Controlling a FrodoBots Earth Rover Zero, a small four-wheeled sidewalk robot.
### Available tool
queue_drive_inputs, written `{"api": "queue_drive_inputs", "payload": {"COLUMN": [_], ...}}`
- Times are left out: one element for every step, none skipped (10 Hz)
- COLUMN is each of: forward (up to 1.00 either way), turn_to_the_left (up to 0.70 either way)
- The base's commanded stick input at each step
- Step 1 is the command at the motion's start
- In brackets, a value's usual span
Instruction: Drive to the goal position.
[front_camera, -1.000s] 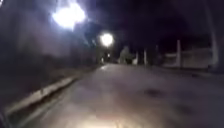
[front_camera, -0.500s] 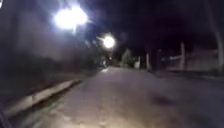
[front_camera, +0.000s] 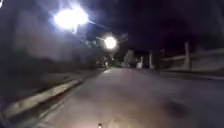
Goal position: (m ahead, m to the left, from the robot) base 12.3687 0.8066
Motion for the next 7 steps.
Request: {"api": "queue_drive_inputs", "payload": {"forward": [0.7,0.7,0.7,0.7,0.7,0.7,0.7], "turn_to_the_left": [0.0,0.0,-0.19,-0.35,-0.35,-0.35,-0.24]}}
